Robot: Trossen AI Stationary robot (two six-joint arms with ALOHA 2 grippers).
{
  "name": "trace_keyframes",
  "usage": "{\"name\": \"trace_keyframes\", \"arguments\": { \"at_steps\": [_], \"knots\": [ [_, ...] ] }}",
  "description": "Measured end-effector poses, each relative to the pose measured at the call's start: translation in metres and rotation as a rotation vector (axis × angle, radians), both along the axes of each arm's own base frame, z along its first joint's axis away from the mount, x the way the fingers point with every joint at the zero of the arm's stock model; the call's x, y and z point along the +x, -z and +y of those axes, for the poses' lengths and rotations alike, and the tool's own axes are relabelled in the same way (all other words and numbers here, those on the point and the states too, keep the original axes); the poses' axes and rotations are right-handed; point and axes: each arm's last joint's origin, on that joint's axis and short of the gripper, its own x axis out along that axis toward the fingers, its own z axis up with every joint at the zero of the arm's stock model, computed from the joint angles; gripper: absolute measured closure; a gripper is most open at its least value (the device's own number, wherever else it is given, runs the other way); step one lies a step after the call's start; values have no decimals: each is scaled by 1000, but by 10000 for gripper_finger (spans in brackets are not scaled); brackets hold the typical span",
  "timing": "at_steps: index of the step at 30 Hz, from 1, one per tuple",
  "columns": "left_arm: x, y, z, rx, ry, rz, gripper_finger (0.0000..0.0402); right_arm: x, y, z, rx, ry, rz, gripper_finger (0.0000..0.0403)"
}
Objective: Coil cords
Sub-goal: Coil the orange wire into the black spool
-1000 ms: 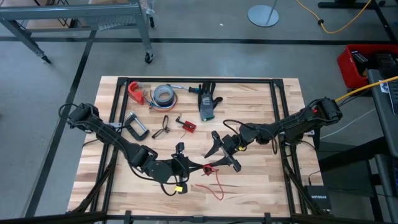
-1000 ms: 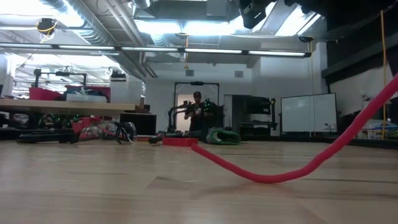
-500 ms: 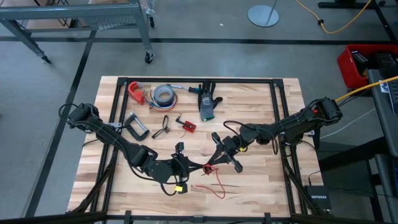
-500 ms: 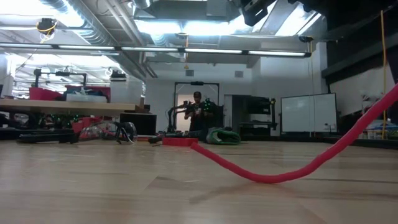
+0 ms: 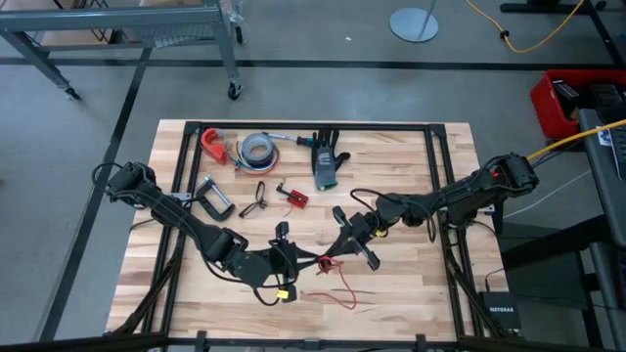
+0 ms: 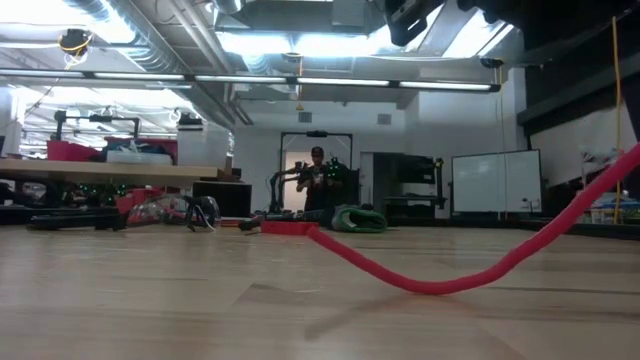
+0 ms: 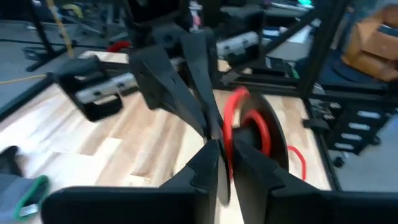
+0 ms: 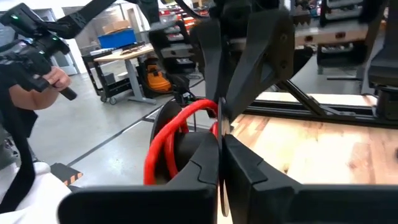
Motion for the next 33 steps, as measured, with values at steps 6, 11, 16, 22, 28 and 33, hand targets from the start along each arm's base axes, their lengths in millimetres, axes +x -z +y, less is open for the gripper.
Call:
{"name": "trace_keyframes", "arguments": {
  "at_steps": [6,11,16,22,28,33],
  "knots": [
    [-8,-12,6,18,-76,-27,319,1,2,-6,-4,16,21,396],
    [-20,-21,14,17,-88,4,289,4,3,-19,-4,58,30,396],
    [-24,-20,16,-12,-106,31,282,6,2,-39,-3,138,25,396],
    [-29,-10,19,-123,-168,97,292,8,-2,-69,-2,319,6,396],
    [-21,5,20,-214,-245,110,299,8,-6,-92,2,493,-26,396],
    [-2,31,26,-237,-355,127,300,13,-20,-98,8,527,-72,396]
  ]
}}
